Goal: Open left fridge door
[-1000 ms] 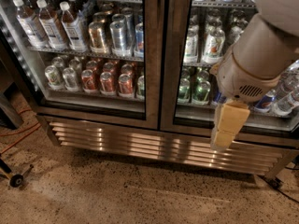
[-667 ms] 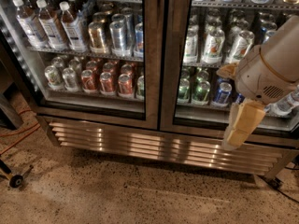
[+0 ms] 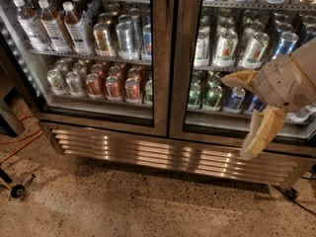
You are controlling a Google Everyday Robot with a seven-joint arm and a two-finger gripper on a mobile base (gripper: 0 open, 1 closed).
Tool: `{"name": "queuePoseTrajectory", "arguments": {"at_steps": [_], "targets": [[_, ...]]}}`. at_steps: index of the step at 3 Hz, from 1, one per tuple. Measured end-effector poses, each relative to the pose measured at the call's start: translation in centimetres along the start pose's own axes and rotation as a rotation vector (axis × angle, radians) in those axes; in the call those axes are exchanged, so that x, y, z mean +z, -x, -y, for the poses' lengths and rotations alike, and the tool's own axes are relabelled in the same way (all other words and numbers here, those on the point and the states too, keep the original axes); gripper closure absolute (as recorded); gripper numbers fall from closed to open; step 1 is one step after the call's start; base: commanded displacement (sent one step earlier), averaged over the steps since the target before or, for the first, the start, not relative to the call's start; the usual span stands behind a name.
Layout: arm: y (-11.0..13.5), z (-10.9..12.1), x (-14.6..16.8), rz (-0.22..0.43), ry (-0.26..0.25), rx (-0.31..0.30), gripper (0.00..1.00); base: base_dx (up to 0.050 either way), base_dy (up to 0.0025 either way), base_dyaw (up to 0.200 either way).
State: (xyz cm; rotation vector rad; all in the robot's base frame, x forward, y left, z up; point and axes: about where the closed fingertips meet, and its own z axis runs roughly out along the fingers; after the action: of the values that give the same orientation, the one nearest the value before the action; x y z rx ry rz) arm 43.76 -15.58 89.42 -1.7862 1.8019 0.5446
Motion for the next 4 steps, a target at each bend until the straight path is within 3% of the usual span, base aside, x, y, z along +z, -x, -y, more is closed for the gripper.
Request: {"name": "queuePoseTrajectory", "arguments": {"at_steps": [1,2,3,4], "targets": [[0.1,0.0,0.0,0.0,0.0,-0.001,0.0,0.0,0.0,0.0],[1.4,-0.6,1.3,-0.025,0.013,-0.037,0.0,0.0,0.0,0.0],[4.2,-1.9,3.8,-0.092,0.038,-0.105,0.0,0.0,0.0,0.0],[4.2,-1.9,3.9,-0.092,0.038,-0.105,0.0,0.0,0.0,0.0]]}}
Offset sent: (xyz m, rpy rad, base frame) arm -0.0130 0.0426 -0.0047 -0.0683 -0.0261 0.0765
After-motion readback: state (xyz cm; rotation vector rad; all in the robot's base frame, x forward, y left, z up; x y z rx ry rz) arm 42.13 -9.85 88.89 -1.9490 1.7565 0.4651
